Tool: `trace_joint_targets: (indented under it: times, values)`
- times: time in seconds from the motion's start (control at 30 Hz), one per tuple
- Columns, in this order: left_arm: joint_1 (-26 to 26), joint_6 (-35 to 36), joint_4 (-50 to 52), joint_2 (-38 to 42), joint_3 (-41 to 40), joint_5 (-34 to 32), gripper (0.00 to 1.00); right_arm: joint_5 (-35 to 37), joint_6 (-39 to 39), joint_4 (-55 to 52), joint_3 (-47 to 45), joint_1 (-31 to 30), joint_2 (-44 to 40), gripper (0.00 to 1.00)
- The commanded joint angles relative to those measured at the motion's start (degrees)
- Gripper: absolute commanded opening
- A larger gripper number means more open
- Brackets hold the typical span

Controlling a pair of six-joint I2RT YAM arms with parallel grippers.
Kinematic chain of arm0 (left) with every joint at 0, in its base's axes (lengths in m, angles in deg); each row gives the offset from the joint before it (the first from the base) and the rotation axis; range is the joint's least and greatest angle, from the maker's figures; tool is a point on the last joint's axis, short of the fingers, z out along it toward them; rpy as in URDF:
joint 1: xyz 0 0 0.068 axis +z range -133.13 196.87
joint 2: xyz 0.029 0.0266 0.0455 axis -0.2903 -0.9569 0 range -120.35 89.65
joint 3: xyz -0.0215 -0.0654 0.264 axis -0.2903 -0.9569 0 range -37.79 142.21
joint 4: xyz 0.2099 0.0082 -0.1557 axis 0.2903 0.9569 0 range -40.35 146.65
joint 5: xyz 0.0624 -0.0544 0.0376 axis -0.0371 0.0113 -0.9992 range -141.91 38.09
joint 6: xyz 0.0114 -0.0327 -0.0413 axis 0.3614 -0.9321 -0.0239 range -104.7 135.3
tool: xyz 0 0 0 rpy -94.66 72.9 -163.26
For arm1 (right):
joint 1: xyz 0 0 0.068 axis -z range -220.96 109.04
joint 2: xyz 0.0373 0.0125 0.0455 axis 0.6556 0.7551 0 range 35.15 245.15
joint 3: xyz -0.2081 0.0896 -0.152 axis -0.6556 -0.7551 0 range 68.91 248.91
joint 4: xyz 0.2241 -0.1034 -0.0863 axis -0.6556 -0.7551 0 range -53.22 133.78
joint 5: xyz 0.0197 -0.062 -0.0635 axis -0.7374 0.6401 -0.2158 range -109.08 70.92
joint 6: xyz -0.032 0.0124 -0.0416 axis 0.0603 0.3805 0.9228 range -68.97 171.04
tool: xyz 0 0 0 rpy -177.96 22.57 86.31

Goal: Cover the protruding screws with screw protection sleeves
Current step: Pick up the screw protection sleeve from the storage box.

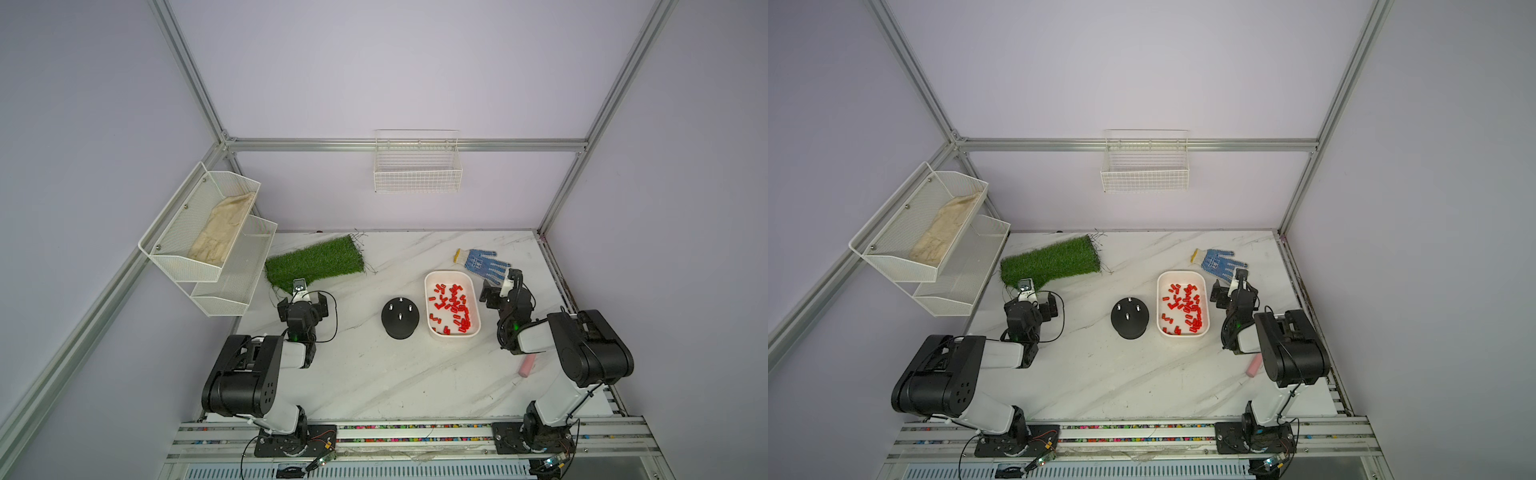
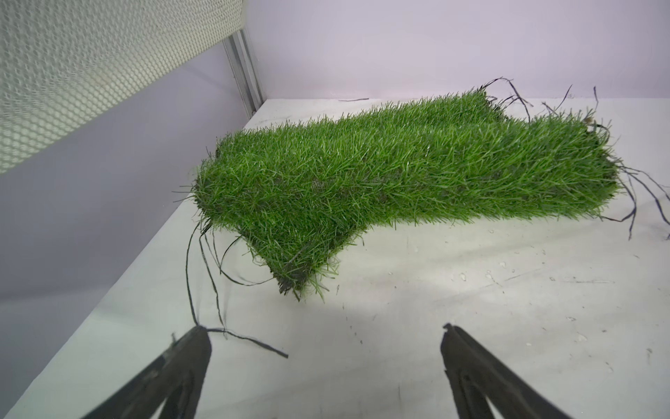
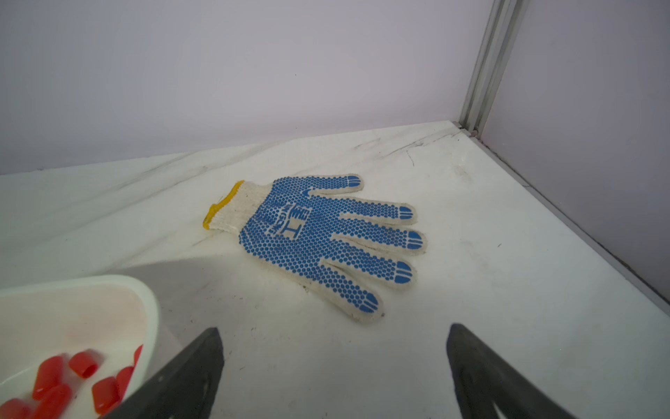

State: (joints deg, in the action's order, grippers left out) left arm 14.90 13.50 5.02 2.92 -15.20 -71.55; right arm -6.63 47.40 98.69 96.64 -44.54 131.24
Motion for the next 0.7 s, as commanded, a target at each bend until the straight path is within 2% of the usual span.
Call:
trace_joint_targets:
  times: [0.0, 0.17, 0.23, 0.3, 0.4, 0.5, 0.53, 0.67]
  values:
    - [-0.68, 1.41, 10.55, 4.95, 7.3, -0.63, 1.0, 2.49, -1.79, -8.38, 3.35, 0.23, -5.02, 0.97]
    - [-1.45, -0.84, 20.04, 11.98, 12.58, -1.91, 1.0, 2.45, -6.29, -19.13, 6.36, 0.28, -12.11, 0.97]
    - [-1.45, -4.66, 27.1, 14.18, 16.28, -2.3, 1.0, 2.37, -8.89, -25.23, 8.63, 0.24, -15.52, 0.97]
    - [-1.17, -12.58, 37.73, 16.27, 21.72, -2.04, 1.0, 1.24, -12.85, -32.07, 11.47, 0.26, -19.72, 0.97]
    - [0.39, -17.18, 53.7, 15.81, 30.99, 7.85, 1.0, 0.23, -25.88, -45.76, 16.45, 0.73, -23.98, 0.97]
    - [0.88, -24.21, 63.51, 15.31, 36.17, 12.47, 1.0, -7.31, -28.62, -49.86, 17.92, 1.29, -27.22, 0.97]
    - [1.33, -26.05, 64.98, 15.46, 36.67, 14.63, 1.0, -9.41, -28.81, -50.2, 17.89, 1.29, -27.9, 0.97]
    - [2.73, -29.88, 65.65, 16.67, 35.29, 31.1, 1.0, -15.28, -33.85, -50.0, 16.33, 1.29, -31.92, 0.95]
